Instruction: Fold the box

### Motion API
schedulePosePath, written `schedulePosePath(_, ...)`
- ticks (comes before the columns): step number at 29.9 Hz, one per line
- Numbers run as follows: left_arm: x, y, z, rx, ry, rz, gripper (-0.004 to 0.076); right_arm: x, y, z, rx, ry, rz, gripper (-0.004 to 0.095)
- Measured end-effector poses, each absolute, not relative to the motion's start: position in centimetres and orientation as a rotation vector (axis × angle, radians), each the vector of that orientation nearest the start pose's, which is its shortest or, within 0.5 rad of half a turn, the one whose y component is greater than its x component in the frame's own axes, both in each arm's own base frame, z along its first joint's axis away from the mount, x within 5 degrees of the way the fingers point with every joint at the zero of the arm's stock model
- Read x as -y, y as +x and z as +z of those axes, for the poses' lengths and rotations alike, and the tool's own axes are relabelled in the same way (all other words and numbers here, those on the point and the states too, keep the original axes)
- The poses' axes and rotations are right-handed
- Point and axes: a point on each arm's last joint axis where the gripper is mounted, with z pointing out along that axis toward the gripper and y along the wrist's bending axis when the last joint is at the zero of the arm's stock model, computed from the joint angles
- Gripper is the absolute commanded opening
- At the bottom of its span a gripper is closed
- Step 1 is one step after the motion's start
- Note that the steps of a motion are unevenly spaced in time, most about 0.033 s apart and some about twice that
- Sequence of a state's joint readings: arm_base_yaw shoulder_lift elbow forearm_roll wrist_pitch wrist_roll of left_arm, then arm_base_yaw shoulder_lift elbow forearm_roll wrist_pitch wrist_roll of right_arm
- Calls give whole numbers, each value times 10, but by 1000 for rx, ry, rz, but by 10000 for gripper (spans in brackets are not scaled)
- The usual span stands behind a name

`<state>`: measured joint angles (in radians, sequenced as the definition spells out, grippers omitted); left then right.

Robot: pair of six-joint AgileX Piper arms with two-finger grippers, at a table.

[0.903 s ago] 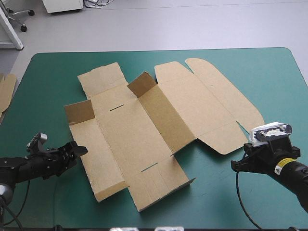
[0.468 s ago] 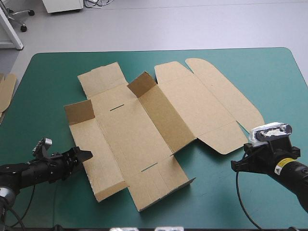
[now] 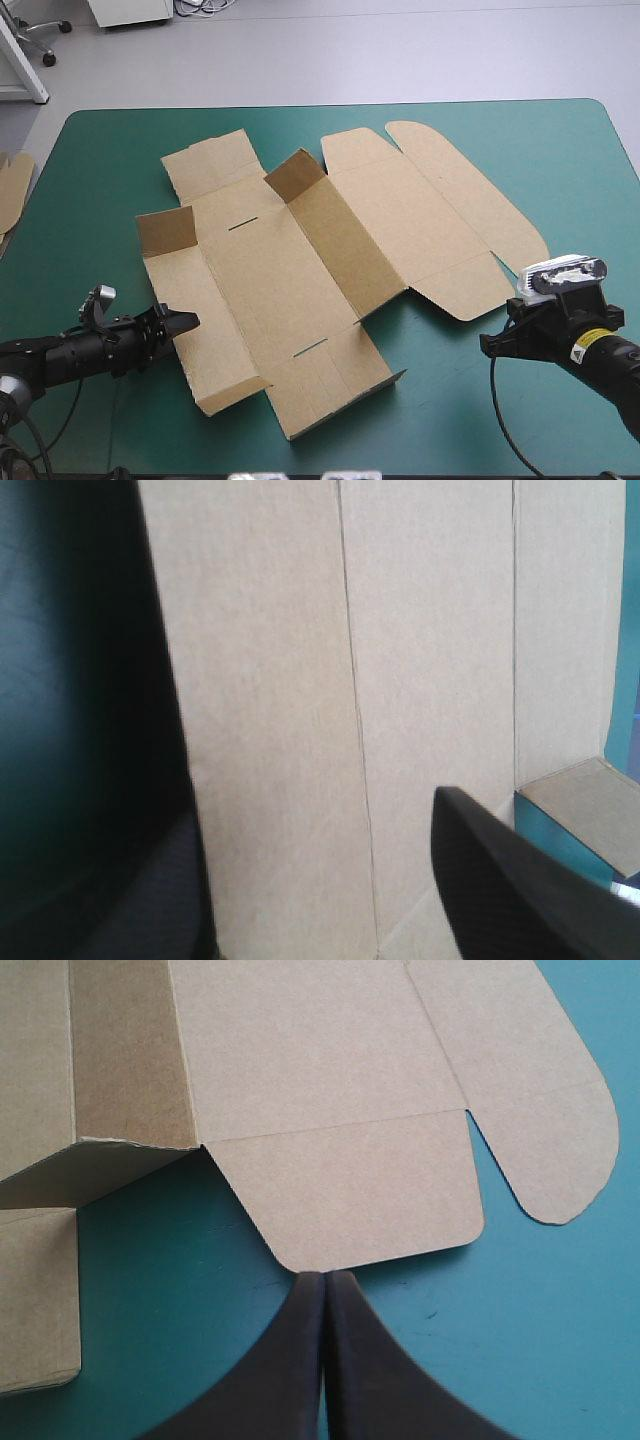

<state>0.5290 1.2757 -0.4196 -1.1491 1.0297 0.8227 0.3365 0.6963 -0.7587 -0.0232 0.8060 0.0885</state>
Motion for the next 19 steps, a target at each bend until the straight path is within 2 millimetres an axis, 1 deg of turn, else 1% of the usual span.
schedulePosePath(5,-18,178,189,-2443,-550,-1129,442,-40,118,337,-2216,-285,205,-19)
schedulePosePath(11,-7,181,189,-2452,-480,-1152,395,-40,118,337,-2216,-288,204,-19)
schedulePosePath(19,3,186,190,-2439,-463,-1151,393,-40,118,337,-2216,-288,204,-19)
